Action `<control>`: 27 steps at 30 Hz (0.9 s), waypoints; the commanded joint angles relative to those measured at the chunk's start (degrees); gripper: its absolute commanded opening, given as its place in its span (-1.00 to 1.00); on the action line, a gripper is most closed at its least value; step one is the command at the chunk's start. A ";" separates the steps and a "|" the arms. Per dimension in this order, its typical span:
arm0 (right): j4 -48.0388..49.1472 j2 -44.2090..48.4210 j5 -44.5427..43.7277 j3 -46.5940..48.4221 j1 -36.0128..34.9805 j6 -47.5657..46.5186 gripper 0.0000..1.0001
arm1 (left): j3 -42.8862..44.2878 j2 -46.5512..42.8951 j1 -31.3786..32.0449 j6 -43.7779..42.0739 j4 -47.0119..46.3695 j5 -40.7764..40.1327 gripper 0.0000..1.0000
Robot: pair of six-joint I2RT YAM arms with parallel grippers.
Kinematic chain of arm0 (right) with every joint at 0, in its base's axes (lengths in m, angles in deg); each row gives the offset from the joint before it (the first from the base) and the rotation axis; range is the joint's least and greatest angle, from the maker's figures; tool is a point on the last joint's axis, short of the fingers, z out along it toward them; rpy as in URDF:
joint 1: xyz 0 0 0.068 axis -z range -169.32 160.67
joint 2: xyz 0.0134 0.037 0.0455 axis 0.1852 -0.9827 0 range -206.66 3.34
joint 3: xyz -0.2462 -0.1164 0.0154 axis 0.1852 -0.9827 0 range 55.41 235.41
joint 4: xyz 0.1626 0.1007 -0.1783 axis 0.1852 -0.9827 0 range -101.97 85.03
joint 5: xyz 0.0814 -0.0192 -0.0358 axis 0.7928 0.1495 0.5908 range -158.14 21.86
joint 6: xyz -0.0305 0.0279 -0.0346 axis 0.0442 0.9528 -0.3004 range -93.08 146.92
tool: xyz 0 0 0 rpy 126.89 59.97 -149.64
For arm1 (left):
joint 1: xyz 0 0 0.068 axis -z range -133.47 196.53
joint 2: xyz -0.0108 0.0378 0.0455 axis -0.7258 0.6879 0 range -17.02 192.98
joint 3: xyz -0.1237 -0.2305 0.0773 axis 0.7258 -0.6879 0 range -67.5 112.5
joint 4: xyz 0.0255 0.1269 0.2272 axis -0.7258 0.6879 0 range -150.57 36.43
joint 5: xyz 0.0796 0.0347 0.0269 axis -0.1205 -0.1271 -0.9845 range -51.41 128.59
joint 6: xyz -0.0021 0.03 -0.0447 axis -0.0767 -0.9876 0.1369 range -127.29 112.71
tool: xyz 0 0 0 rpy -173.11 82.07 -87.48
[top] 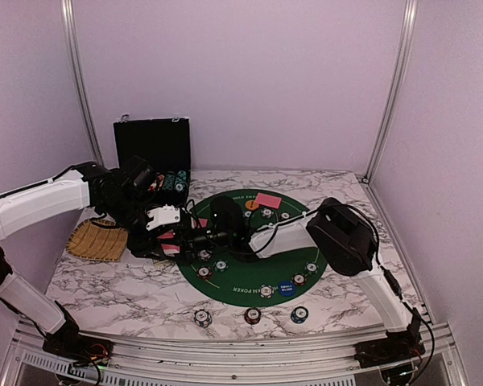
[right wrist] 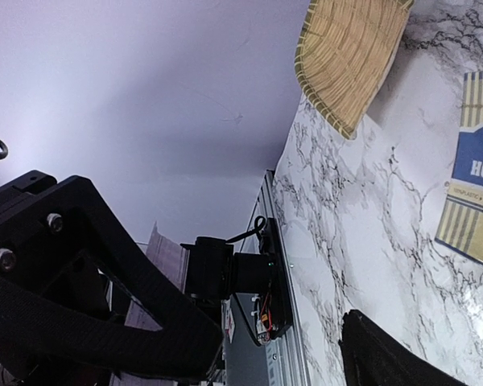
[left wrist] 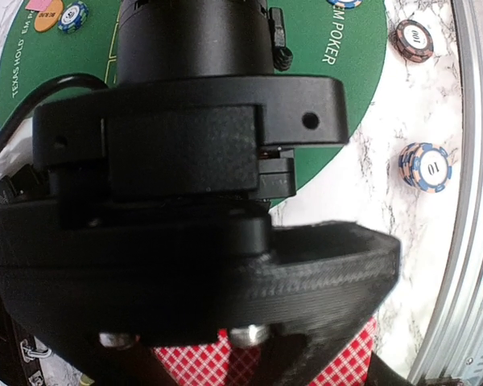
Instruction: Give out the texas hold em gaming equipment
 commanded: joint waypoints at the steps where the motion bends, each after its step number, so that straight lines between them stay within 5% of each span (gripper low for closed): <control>1: -2.56 2.37 -0.30 -2.21 1.34 -2.07 0.74 | 1.23 -1.24 0.20 0.26 1.13 0.65 -0.58; 27: 2.40 14.68 -0.58 -16.19 3.45 -2.75 -0.10 | 1.43 -1.02 0.20 0.00 1.22 -0.34 -0.59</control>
